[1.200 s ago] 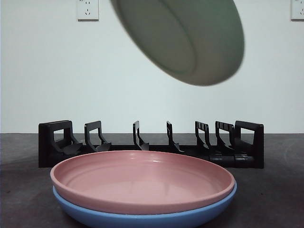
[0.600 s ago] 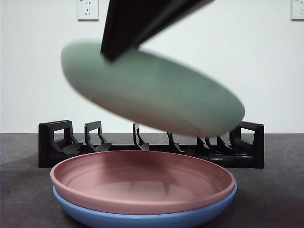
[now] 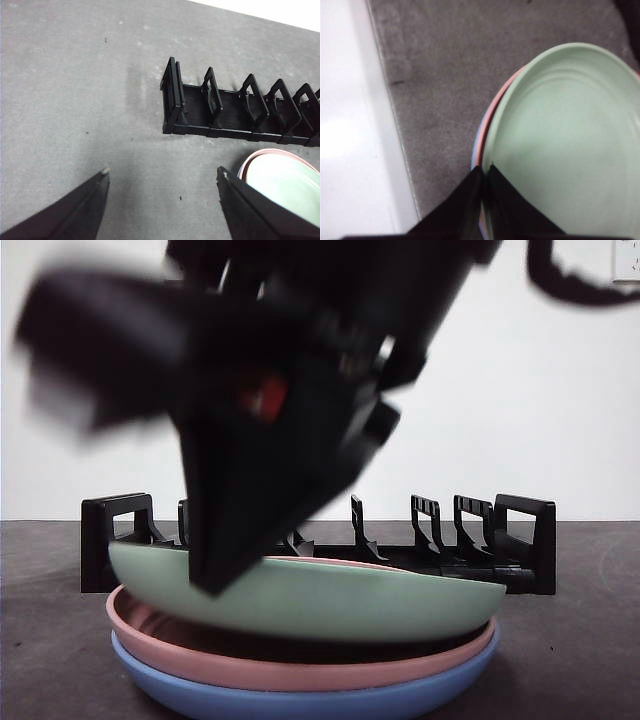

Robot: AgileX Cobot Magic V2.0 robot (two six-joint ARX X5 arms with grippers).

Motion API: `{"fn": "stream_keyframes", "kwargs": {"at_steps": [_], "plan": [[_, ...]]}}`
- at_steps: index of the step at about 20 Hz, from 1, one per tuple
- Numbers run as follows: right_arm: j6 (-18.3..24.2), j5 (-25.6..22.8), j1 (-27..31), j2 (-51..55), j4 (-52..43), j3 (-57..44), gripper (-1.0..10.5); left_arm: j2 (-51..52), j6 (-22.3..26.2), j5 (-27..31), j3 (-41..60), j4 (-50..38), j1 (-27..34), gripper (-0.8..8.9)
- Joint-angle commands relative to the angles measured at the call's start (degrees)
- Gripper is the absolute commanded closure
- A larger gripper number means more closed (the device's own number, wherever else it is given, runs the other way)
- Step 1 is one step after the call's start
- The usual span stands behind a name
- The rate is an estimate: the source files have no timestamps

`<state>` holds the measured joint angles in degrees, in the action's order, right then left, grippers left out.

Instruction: Place the plate

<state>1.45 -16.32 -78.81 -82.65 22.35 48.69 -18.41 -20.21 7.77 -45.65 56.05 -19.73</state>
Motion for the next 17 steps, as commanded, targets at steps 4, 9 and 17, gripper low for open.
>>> {"fn": "stream_keyframes", "kwargs": {"at_steps": [4,9,17], "plan": [[0.0,-0.2,-0.9,-4.7,-1.5,0.4,8.8,-0.2,0.0,0.4,-0.5,-0.3,-0.1,4.70],[-3.0,1.3,-0.9,-1.6,-3.1,1.8,6.8,-0.2,0.0,0.4,-0.5,-0.3,-0.1,4.70],[-2.9,4.2,13.0,16.3,-6.8,2.5,6.8,-0.2,0.0,0.4,-0.5,-2.6,-0.1,4.70]]}}
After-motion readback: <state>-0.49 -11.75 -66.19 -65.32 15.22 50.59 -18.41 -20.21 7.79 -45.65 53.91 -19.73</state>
